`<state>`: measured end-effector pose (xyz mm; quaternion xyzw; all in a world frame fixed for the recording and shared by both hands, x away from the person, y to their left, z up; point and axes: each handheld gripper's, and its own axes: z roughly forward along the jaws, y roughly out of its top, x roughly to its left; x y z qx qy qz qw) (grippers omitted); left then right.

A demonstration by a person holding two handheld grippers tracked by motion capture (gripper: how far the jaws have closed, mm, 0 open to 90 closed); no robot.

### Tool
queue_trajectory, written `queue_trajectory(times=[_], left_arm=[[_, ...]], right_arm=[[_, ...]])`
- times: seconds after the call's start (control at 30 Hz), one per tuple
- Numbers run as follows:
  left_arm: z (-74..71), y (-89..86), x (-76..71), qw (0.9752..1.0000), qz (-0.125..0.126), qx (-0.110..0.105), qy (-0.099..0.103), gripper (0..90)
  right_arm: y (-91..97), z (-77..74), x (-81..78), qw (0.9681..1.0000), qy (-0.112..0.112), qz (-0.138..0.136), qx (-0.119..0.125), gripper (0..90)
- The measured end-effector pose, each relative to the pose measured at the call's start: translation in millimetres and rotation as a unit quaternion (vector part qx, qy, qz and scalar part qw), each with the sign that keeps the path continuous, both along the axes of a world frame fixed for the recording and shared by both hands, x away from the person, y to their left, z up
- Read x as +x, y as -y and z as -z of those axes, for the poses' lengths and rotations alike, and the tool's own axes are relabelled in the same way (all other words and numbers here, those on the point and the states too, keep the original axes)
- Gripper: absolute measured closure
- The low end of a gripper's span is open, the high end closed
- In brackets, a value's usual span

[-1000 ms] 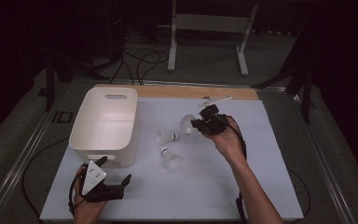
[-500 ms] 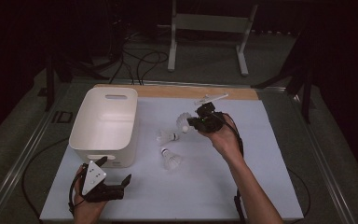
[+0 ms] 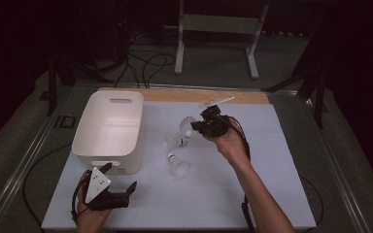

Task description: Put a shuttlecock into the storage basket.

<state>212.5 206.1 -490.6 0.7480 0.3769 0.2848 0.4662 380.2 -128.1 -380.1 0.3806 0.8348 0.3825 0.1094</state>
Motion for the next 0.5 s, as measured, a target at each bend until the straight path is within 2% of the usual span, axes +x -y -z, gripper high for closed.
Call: queue_trajectory(times=[0.5], left_arm=[[0.3,0.6,0.2,1.0000,0.001,0.001,-0.001,0.3]], right_arm=[[-11.5,-5.8,0.4,0.9999,0.004,-0.011,0.008,89.3]])
